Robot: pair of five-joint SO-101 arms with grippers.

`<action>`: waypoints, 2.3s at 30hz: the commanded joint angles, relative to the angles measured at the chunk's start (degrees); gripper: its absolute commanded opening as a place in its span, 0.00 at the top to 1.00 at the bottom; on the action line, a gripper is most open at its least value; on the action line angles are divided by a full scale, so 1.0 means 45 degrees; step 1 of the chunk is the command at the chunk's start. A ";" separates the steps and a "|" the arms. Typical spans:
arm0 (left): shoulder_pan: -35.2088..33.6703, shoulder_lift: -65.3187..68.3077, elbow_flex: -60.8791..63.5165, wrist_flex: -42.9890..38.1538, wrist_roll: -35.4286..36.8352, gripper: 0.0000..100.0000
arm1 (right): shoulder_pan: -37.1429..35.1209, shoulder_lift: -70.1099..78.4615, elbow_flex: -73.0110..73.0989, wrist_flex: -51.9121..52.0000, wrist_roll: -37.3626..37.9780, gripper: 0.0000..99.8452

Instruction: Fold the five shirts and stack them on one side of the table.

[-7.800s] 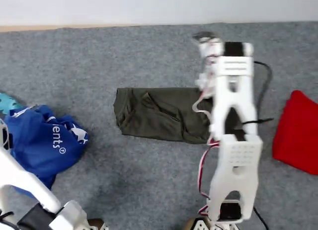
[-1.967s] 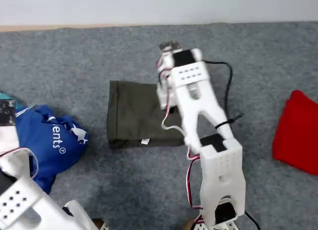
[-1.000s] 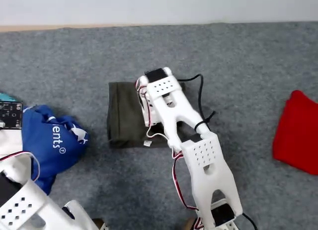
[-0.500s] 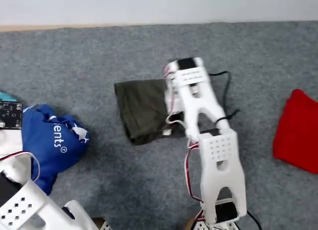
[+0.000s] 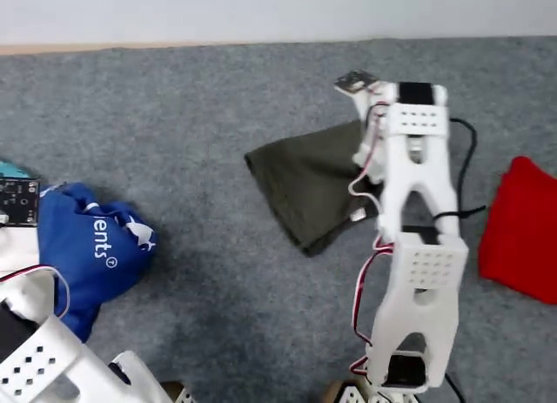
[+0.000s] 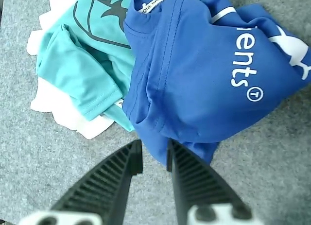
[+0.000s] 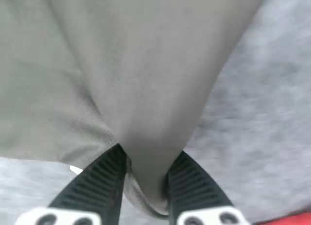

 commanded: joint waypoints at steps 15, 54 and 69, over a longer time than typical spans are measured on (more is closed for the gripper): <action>0.0059 -0.0117 -0.0029 0.0020 -0.0137 0.91 | 0.1455 -0.0928 -0.0547 -0.1299 -0.3380 0.75; 0.0059 -0.0195 0.0889 -0.0234 -0.0156 0.91 | -0.1983 0.2589 -0.0527 -0.3292 -2.0083 0.50; 0.0059 -0.0137 0.0869 -0.0606 -0.0137 0.91 | -0.1709 0.3175 -0.0703 -0.2999 -1.9458 0.98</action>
